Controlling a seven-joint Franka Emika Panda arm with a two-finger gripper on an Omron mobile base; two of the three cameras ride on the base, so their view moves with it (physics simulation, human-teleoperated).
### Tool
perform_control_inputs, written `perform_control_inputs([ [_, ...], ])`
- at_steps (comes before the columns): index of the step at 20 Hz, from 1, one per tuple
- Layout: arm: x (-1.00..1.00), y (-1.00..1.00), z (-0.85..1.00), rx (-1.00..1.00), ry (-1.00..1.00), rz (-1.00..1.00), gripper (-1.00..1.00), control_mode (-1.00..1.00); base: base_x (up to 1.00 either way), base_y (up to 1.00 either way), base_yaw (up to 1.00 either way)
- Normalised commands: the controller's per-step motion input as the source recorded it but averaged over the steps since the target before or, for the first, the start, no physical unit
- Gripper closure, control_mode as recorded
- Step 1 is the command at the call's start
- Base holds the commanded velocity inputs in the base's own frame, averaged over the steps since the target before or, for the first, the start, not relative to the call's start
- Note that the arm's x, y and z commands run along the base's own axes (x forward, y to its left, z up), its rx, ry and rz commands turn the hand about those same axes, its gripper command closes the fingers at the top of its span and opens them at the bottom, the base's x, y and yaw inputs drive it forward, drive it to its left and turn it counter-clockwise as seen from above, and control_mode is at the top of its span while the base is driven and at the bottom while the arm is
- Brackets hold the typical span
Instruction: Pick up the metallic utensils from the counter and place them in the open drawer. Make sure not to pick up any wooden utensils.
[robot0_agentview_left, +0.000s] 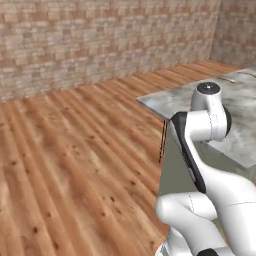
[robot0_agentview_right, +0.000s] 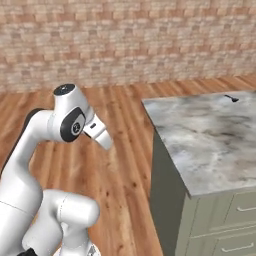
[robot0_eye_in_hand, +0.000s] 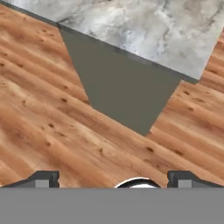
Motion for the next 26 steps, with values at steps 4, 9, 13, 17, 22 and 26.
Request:
perform_control_inputs([
  [4, 0.00, 0.00, 0.00, 0.00, 0.00, 0.00, -1.00, 1.00, 1.00, 1.00, -0.34],
  [9, 0.00, 0.00, 0.00, 0.00, 0.00, 0.00, -1.00, 1.00, 1.00, 1.00, -0.39],
  [13, 0.00, 0.00, 0.00, 0.00, 0.00, 0.00, -1.00, 1.00, 1.00, 1.00, -0.49],
  [17, 0.00, 0.00, 0.00, 0.00, 0.00, 0.00, -1.00, 1.00, 0.78, 1.00, -0.47],
  [22, 0.00, 0.00, 0.00, 0.00, 0.00, 0.00, -1.00, 1.00, 0.75, 1.00, -0.43],
  [26, 0.00, 0.00, 0.00, 0.00, 0.00, 0.00, -1.00, 1.00, 0.83, 1.00, -0.41],
])
